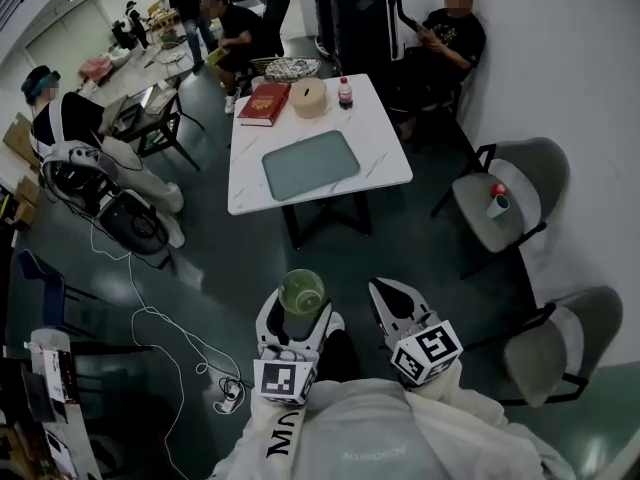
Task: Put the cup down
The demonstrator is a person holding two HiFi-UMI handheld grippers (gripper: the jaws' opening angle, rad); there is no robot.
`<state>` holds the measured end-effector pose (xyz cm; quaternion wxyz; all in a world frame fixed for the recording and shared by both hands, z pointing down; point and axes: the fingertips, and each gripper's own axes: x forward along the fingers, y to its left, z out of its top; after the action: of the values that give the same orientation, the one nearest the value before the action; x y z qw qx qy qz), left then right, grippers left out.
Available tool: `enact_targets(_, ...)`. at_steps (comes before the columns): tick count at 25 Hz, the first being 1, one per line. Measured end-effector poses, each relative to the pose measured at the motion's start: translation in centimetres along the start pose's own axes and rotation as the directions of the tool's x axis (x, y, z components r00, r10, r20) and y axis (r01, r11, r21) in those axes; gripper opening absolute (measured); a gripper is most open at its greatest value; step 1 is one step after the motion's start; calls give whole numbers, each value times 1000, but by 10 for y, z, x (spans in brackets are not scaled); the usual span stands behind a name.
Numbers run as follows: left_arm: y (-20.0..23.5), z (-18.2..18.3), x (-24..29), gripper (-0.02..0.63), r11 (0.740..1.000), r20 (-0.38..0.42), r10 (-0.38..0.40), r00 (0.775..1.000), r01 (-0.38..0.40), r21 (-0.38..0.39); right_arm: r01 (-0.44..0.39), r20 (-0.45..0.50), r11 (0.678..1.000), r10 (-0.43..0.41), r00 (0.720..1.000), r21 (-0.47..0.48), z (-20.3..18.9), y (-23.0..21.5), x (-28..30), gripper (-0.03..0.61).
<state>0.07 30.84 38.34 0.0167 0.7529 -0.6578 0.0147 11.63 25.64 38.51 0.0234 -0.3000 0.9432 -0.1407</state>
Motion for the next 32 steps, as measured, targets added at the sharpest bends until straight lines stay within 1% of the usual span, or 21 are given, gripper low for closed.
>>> enact_targets(6,48,-4,47,354,1000,-31,-2,1000,2,-1,2,-20,1000,-2,1000,-1,5,-21,64,6)
enact_targets(12,93,-4,94,354,1000,-52,-6,999,5,-19,10,-56,1000,-10,998,7,6,-42,126,6)
enact_targets(20,152,0,146,354,999,-38,-14,999,13,-34,42,-65,999,-43,997,-21,19,-64,200,6)
enact_targets(23,170,1,165,354,999,-30,-22,999,20,-42,48,-64,999,-49,997,-26,22,-71,224,6)
enact_targets(27,191,7,186,354,999,-20,-37,999,36,-24,76,-48,997,-77,996,-31,31,-79,249,6)
enact_targets(32,206,6,201,354,999,-29,-44,999,44,-27,98,-46,995,-100,994,-33,36,-86,263,6)
